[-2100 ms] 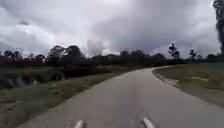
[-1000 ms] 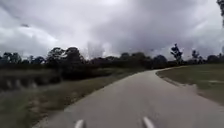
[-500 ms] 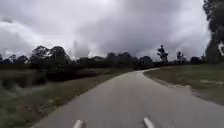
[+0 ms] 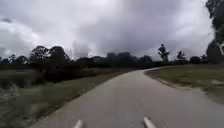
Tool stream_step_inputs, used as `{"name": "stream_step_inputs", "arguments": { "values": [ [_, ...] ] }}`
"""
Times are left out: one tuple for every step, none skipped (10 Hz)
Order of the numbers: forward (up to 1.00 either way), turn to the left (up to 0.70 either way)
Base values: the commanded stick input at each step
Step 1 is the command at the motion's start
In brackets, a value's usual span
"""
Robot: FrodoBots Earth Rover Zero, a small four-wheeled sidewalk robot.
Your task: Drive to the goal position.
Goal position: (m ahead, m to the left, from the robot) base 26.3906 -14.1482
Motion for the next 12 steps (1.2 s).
{"name": "stream_step_inputs", "arguments": {
  "values": [
    [0.85,0.00],
    [0.85,0.00],
    [0.85,0.00],
    [0.85,0.00],
    [0.85,0.00],
    [0.85,0.00],
    [0.85,0.00],
    [0.85,0.00],
    [0.85,0.00],
    [0.85,0.00],
    [0.85,0.00],
    [0.85,0.00]
  ]
}}
